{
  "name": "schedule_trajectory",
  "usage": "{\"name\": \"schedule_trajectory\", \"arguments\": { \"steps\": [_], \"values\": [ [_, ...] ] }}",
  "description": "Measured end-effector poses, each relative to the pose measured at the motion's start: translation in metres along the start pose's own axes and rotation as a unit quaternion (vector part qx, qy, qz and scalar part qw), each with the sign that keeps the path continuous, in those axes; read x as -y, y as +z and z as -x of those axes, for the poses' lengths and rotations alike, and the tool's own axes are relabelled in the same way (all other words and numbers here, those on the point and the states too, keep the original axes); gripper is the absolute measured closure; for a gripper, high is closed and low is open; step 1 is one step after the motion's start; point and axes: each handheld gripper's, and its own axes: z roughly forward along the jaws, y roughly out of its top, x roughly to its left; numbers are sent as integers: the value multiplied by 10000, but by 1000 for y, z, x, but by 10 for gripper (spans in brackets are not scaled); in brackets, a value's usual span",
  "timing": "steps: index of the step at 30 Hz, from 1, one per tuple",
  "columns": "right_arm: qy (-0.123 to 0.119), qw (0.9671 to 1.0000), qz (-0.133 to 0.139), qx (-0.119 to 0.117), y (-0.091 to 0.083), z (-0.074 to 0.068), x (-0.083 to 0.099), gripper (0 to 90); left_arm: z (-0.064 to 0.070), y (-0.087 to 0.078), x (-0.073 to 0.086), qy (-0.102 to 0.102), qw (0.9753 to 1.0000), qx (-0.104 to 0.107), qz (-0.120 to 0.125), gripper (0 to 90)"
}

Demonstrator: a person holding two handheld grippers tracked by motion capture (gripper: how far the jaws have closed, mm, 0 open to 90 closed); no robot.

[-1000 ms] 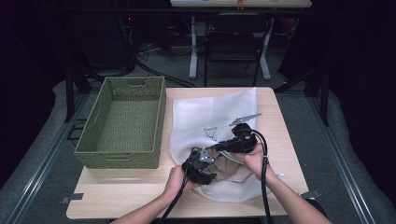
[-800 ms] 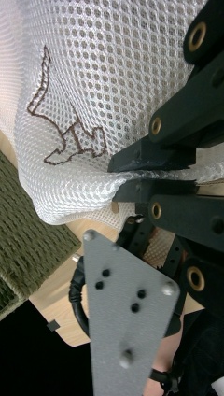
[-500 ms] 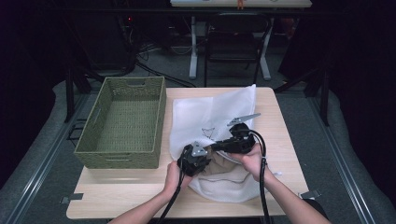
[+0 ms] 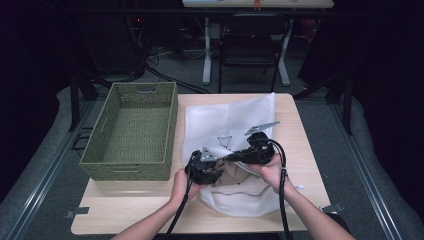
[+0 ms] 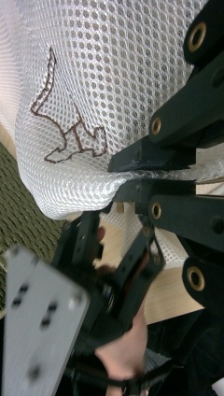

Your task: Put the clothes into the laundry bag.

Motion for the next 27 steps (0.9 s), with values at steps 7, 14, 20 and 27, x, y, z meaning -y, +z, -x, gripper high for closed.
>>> {"name": "schedule_trajectory", "arguments": {
  "steps": [7,14,20,27],
  "values": [
    [37,10000,2,34,0,2,-1,853,8,7,0,152,9992,177,-335,403],
    [61,10000,-53,15,2,3,1,853,9,25,10,240,9984,-96,-503,670],
    [47,10000,-4,-33,3,0,0,857,8,24,10,243,9992,-194,-244,881],
    [1,9997,164,-200,0,-9,-6,858,-3,17,-3,-73,9984,-500,269,883]
  ]
}}
